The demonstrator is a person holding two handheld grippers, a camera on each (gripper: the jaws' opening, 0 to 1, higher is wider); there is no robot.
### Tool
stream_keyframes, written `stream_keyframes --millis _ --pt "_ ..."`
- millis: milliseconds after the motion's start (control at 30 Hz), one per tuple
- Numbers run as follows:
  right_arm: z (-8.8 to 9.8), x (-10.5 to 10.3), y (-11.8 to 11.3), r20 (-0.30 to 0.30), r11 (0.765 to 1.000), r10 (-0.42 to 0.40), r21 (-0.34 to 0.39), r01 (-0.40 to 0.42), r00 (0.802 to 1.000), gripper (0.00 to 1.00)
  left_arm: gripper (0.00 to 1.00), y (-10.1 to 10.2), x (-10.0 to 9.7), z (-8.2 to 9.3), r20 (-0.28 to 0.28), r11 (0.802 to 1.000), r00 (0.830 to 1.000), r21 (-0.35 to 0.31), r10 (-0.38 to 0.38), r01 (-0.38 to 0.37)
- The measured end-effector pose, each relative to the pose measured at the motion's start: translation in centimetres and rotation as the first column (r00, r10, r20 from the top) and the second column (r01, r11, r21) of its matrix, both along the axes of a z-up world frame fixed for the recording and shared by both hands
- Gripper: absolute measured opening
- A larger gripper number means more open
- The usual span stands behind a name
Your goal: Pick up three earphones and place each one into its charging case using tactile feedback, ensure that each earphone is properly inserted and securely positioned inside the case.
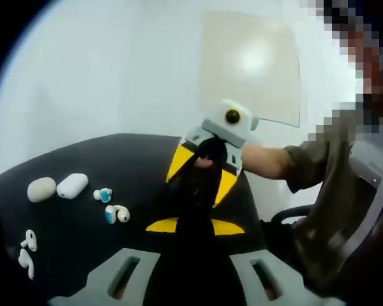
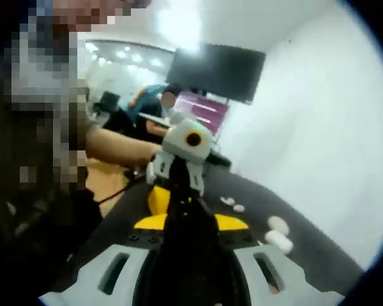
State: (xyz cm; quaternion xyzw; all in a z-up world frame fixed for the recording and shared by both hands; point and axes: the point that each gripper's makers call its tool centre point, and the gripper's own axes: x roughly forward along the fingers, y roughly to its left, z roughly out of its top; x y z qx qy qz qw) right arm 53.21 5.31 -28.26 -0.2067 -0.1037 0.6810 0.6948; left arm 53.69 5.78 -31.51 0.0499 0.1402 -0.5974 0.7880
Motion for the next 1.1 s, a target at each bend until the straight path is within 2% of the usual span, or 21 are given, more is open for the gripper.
stream_keyframes --millis 133,300,333,400,433,567,600,667,733,767,833,900,933,1033,1067,1100 --pt "0.5 -0.4 -0.2 0.024 1.0 0.004 0.022 -0.004 1.0 0.24 0.14 0.0 -0.1 0.0 -0.006 1.0 1.0 -0.002 -0.002 0.002" --pt "0.9 -1.1 -0.4 0.001 0.999 0.029 0.042 -0.029 1.0 0.22 0.14 -0.1 -0.2 0.0 0.003 1.0 1.0 0.005 -0.001 0.001" --pt "1.0 -1.5 -0.4 0.004 0.998 0.044 0.042 -0.044 0.999 0.19 0.14 -0.1 0.0 0.1 0.0 1.0 1.0 0.0 0.013 -0.013" --pt "0.9 -1.7 -0.4 0.041 0.998 0.041 0.036 -0.042 0.998 0.19 0.14 -0.1 -0.2 0.1 0.005 1.0 1.0 0.005 0.008 -0.008" --pt "0.9 -1.7 -0.3 0.039 0.999 0.038 0.037 -0.039 0.999 0.19 0.14 -0.1 -0.3 0.1 0.011 1.0 1.0 0.005 0.01 -0.01" --pt "0.5 -0.4 -0.5 -0.075 0.999 -0.007 0.033 0.009 0.997 0.21 0.14 0.0 -0.5 0.1 0.032 1.0 0.999 0.01 0.008 -0.009" --pt "-0.2 -0.2 -0.5 -0.141 1.0 -0.013 0.009 0.014 0.99 0.22 0.14 0.0 -0.5 0.1 0.034 1.0 0.999 0.01 0.008 -0.008" --pt "-0.8 -0.5 -0.3 -0.22 1.0 0.012 -0.008 -0.014 0.976 0.22 0.14 -0.1 -0.7 0.1 0.047 1.0 0.999 0.013 0.007 -0.008" --pt "-1.1 -0.1 -0.1 -0.291 1.0 -0.001 -0.022 -0.006 0.957 0.21 0.14 -0.1 -0.7 0.1 0.056 1.0 0.998 0.013 0.006 -0.007" --pt "-0.9 0.1 0.0 -0.328 1.0 -0.008 -0.013 0.004 0.945 0.2 0.14 -0.1 -0.7 0.2 0.059 1.0 0.998 0.013 0.006 -0.007" --pt "-0.5 0.3 -0.2 -0.424 1.0 0.002 0.008 0.002 0.906 0.18 0.15 0.0 -0.5 0.1 0.077 1.0 0.997 0.02 0.011 -0.013" --pt "-0.3 1.0 -0.4 -0.508 0.999 -0.017 0.015 0.029 0.861 0.18 0.16 0.2 0.1 0.1 0.145 0.999 0.989 0.041 0.029 -0.035" --pt "-0.5 1.7 -0.5 -0.563 0.998 -0.046 0.003 0.058 0.825 0.18 0.17 0.4 0.4 0.0 0.178 0.997 0.983 0.056 0.043 -0.054" --pt "-0.6 2.7 -0.6 -0.645 0.995 -0.077 -0.006 0.096 0.76 0.18 0.23 0.5 0.6 0.3 0.242 0.996 0.969 0.055 0.06 -0.075" --pt "-0.8 3.1 -0.6 -0.681 0.993 -0.097 -0.02 0.114 0.726 0.18 0.26 0.6 0.8 0.4 0.264 0.995 0.962 0.054 0.069 -0.086" --pt "-0.9 3.3 -0.4 -0.727 0.991 -0.11 -0.03 0.129 0.678 0.18 0.29 0.8 1.0 0.7 0.296 0.994 0.952 0.054 0.076 -0.096"
